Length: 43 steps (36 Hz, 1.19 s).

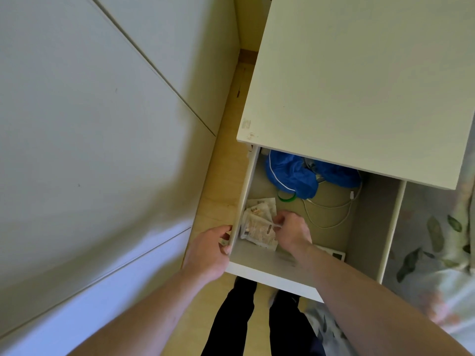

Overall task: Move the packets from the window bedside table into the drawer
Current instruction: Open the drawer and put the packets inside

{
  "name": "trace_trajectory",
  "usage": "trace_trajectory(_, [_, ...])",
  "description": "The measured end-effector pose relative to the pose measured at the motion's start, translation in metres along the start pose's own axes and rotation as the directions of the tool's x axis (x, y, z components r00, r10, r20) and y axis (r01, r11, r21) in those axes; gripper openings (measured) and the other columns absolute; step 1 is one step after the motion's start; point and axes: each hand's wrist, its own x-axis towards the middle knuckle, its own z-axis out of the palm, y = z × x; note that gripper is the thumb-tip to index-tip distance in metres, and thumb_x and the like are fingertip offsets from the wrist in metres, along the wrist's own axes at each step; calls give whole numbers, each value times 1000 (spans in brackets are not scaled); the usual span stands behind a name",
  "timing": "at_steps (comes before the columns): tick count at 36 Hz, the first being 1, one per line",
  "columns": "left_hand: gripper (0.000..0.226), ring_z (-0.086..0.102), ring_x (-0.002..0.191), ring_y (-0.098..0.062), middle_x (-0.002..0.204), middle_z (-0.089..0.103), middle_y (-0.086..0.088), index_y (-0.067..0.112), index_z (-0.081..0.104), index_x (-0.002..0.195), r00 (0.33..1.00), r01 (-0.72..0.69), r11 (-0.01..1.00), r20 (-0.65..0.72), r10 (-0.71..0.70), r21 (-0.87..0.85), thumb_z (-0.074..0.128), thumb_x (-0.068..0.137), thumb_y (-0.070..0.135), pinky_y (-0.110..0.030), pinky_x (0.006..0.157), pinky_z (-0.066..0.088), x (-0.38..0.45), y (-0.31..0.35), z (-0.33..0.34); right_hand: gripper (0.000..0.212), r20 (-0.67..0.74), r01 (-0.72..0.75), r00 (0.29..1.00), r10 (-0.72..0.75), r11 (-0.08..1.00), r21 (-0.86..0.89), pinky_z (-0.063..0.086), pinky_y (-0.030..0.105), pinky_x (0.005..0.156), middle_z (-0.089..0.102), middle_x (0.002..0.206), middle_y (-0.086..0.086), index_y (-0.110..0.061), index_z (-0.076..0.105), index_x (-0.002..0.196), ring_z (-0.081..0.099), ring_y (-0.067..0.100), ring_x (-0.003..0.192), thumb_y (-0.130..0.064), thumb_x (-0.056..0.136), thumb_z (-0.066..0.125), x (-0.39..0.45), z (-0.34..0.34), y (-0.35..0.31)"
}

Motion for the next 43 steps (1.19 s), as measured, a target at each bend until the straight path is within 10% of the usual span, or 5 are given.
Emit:
trace_trajectory(12, [50,64,82,1,110,65,21,37,57,138,1000,7,1000,-16,-7,-2,62,94,13,-18,65,53,-2,2,2,20,13,-212,976,215,944,255,57,29,72,69,103,1,-21,62,101,64,16,89,-8,88,69,-5,-1,29])
trace_trajectory(23, [48,65,78,2,105,65,24,40,59,132,1000,5,1000,-6,-5,22,60,93,12,-25,68,58,1,3,1,70,8,-67,998,67,996,-55,45,44,104,44,141,10,-18,40,143,45,31,129,-30,83,73,4,8,-6])
trace_trajectory(32, [48,64,78,3,106,66,24,39,59,134,999,32,999,-21,-32,18,61,92,15,-18,64,52,1,4,0,78,76,-91,992,102,987,-135,49,42,99,46,142,14,-14,22,151,55,34,126,-14,89,70,-7,26,-19])
trace_trajectory(43, [51,63,79,-1,102,63,23,39,58,136,999,37,999,-9,-38,-17,60,93,11,-23,64,57,1,5,-2,22,21,-362,932,361,931,43,49,35,77,66,117,14,-7,59,119,63,30,103,-10,101,46,-25,37,-17])
